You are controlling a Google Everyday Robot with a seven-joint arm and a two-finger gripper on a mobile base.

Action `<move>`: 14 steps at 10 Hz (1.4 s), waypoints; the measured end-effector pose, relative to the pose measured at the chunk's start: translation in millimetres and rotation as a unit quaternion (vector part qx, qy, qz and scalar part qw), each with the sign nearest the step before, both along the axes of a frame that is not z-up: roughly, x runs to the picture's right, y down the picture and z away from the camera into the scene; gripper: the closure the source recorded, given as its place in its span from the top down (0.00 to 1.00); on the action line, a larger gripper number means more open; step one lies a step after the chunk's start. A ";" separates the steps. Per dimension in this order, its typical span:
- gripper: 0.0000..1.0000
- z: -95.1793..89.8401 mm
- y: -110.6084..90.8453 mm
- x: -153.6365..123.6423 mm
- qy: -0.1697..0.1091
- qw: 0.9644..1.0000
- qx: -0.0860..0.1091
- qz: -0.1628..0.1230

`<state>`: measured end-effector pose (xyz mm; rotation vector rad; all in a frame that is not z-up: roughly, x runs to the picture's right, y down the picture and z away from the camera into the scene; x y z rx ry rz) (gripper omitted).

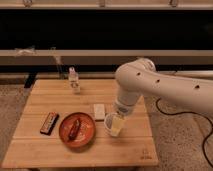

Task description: Pick up the ceramic cup

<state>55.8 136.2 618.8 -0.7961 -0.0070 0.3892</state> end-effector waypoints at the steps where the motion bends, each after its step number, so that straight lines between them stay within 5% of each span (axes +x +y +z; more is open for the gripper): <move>1: 0.80 1.6 0.6 0.5 0.004 1.000 0.000 0.000; 8: 0.80 72.8 43.4 3.9 0.022 0.999 -0.009 0.028; 14: 0.80 74.3 66.7 -18.0 0.003 0.999 -0.029 0.019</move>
